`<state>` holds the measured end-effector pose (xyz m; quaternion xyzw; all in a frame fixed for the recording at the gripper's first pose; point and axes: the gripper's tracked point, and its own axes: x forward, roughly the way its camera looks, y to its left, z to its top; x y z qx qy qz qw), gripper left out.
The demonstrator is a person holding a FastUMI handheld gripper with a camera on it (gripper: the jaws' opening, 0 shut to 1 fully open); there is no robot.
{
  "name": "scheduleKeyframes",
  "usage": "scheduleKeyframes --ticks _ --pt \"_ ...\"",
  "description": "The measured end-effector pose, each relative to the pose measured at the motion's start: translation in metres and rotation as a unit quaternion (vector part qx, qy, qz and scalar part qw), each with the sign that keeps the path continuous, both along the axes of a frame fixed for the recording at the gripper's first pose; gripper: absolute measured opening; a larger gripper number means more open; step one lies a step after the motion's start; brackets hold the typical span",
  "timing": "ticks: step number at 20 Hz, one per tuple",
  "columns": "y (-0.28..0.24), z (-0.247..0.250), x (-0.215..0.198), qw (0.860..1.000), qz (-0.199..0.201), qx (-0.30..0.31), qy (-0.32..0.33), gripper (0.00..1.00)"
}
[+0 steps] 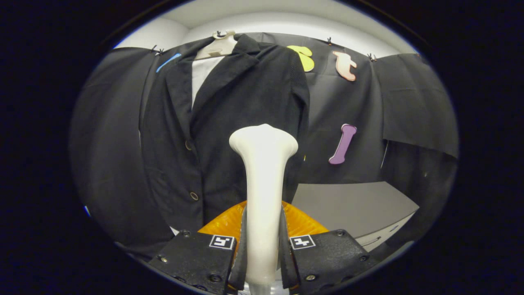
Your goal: Iron the clothes twice with a garment steamer, once on the left side and once on the right side.
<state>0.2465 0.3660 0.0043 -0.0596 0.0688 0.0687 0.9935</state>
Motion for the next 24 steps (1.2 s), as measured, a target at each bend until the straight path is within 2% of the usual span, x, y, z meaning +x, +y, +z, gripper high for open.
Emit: scheduleKeyframes --ticks 24 --pt "-0.009 -0.105 -0.001 0.997 -0.013 -0.018 0.079 0.36"
